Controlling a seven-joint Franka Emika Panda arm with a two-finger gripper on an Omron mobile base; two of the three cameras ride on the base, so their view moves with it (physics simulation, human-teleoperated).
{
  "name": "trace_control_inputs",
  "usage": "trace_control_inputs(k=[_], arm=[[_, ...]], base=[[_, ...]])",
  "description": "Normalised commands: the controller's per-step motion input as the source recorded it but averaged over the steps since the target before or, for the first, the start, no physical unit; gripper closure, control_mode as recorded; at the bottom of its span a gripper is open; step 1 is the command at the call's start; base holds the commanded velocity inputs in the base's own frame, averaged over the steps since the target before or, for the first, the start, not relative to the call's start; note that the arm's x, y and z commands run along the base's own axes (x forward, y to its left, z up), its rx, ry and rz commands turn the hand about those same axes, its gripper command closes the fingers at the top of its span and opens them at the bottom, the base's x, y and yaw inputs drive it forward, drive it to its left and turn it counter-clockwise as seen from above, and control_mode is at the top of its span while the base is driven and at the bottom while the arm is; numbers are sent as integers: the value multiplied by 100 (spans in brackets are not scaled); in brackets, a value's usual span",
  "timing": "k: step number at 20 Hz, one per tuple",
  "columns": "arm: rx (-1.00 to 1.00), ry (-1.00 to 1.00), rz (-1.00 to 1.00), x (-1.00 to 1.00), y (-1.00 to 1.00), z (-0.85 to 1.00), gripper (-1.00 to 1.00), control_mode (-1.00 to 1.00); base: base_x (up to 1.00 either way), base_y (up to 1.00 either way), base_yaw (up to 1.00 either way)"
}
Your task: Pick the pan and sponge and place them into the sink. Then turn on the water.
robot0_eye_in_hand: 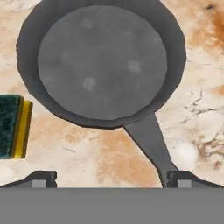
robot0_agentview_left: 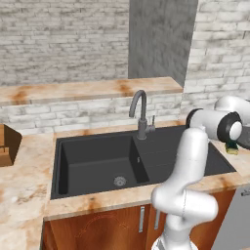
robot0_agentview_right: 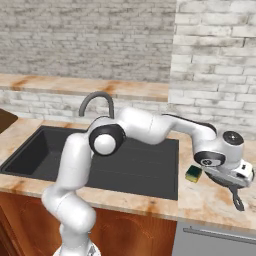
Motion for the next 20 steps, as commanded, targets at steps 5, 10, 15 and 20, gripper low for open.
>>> trace_control_inputs(k=[5, 10, 15, 20], arm=[[-9, 1, 25, -15, -29, 0, -100, -100], [-7, 6, 9, -1, -1, -23, -100, -100], [-3, 8, 0, 1, -1, -36, -100, -100], [-1, 4, 1, 1, -10, -40, -100, -100]], base=[[0, 0, 0], [0, 0, 0], [0, 0, 0], [0, 0, 0]])
